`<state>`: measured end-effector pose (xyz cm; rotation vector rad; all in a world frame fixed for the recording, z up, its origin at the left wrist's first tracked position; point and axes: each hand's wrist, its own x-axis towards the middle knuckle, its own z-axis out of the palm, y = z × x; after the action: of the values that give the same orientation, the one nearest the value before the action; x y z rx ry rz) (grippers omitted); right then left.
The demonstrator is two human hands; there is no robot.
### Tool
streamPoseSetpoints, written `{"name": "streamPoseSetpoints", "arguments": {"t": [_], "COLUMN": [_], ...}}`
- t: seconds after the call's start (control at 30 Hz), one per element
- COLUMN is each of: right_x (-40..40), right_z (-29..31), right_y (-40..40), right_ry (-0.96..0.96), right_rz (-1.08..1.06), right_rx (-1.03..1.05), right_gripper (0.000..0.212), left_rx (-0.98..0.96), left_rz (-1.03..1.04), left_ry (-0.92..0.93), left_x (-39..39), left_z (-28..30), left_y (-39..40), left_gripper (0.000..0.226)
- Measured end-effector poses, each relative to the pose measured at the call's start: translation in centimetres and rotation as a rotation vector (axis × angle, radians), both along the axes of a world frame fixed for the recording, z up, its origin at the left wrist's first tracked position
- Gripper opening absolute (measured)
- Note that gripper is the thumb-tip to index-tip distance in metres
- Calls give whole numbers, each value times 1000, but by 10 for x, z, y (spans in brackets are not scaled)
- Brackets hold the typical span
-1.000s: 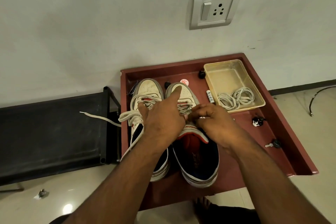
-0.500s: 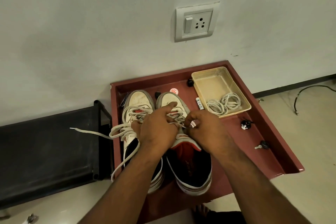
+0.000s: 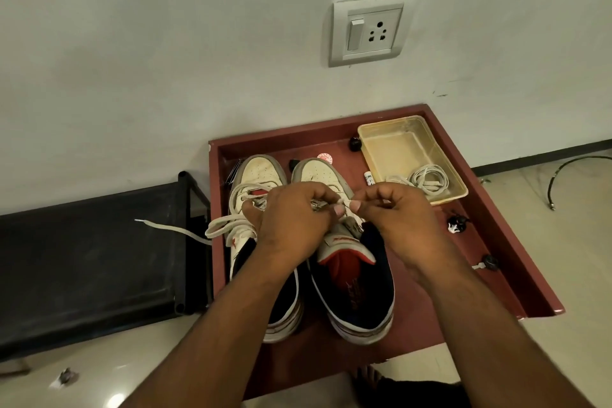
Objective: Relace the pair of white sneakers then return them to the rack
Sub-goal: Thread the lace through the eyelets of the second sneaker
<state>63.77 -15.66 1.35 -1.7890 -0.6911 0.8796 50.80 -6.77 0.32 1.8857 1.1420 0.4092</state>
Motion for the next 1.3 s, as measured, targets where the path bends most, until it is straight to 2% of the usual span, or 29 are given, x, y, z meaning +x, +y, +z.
{"name": "streamPoseSetpoints", "arguments": {"t": [0.07, 0.13, 0.2, 0.27, 0.4, 0.47, 0.7, 0.93, 1.07, 1.3], "right_x": [2, 4, 2, 4, 9, 10, 11, 11, 9, 11], "right_z": [-1, -6, -10, -12, -8, -6, -5, -5, -5, -5], "right_y": [-3, -4, -2, -2, -5, -5, -6, -4, -2, -2], "right_ry": [52, -72, -205, -167, 71, 148, 246, 217, 187, 184], "right_rz": [57, 156, 180, 99, -69, -91, -135, -93, -24, -29], "right_rx": [-29, -170, -269, -244, -205, -208, -219, -225, -261, -276], "right_gripper": [20, 32, 30, 27, 29, 29, 27, 25, 21, 22], "left_rx": [-56, -186, -209, -76, 207, 271, 321, 360, 373, 303], "left_rz": [41, 58, 34, -24, -184, -228, -180, -137, -136, -121], "left_ry": [-107, -309, -389, -283, 208, 348, 434, 514, 496, 427], "left_x": [0, 0, -1, 0, 5, 6, 11, 13, 13, 12], "left_z": [10, 25, 34, 26, 12, 13, 12, 10, 7, 9], "left_y": [-1, -2, -4, -6, -10, -10, -14, -18, -19, -21], "left_gripper": [4, 7, 9, 12, 23, 22, 23, 24, 24, 22]}}
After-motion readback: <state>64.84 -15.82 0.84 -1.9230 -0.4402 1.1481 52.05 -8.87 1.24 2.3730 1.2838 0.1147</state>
